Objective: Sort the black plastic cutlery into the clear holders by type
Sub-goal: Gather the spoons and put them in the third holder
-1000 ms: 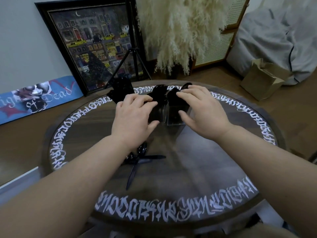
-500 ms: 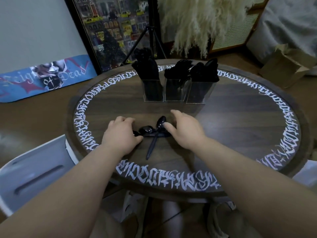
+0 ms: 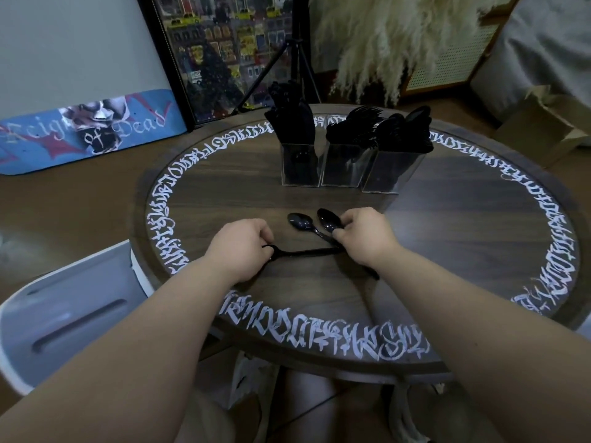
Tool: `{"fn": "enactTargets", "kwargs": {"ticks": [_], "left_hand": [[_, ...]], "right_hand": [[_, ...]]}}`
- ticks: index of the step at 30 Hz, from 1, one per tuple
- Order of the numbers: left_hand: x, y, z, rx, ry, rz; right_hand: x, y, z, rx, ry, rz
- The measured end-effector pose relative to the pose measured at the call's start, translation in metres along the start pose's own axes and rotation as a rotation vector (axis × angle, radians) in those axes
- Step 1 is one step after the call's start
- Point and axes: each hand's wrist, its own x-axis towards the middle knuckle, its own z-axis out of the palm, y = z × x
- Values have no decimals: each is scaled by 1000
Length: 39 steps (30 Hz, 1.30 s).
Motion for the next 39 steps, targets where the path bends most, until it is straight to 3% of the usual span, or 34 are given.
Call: {"fn": "enactTargets", "kwargs": {"ticks": [5,8,12,15,19,24,30,36,39], "left_hand": [[-1,-2,-3,14,33,18],[-1,-3,-5,-26,37,6],[1,-2,-5,-68,53,-38],[-1,-1,-4,39,-70,-69],[-2,3,-5,112,-148,-43],[-4,7,-5,31,-73,26],[-4,20,-7,-345,105,75],[4,45,-10,-818,181,66],[7,59,-2,-795,157,63]], "right_hand": [[3,4,-3,229,134,2],[3,-8,-4,95,148,-119],[7,-32,7,-132,31,-270],[14,-39,11,-249,-71,-303],[11,-40,3,-336,-64,-358],[7,-34,-3,-429,-41,-304],[-1,-13,-25,-191,9,-261],[-22,3,-60,69,194,-193],[-31,10,-63,298,238,-143]]}}
